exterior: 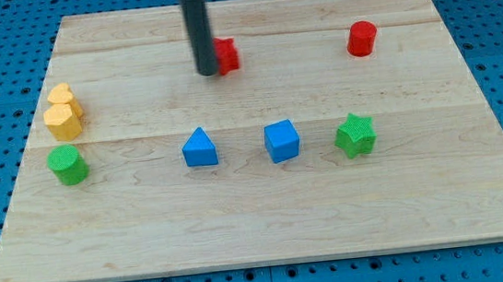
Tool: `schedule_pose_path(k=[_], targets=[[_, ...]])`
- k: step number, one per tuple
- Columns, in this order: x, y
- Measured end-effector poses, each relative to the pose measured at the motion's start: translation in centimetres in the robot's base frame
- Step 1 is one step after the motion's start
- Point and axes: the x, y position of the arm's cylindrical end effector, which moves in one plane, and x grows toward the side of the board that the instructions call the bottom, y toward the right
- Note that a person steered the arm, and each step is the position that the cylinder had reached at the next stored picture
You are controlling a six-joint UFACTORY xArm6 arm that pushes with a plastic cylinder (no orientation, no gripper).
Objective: Place the red star parallel to the red circle
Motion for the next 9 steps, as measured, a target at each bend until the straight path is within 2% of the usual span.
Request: schedule_pose_path(k=[2,3,4,5,7,8,9], targets=[[1.0,-4.3],[-2.9,-1.7],[-3.0,4.5],[-1.2,2.7],[4.6,-9.2],[4.7,-14.5],[5.2,-15.3]])
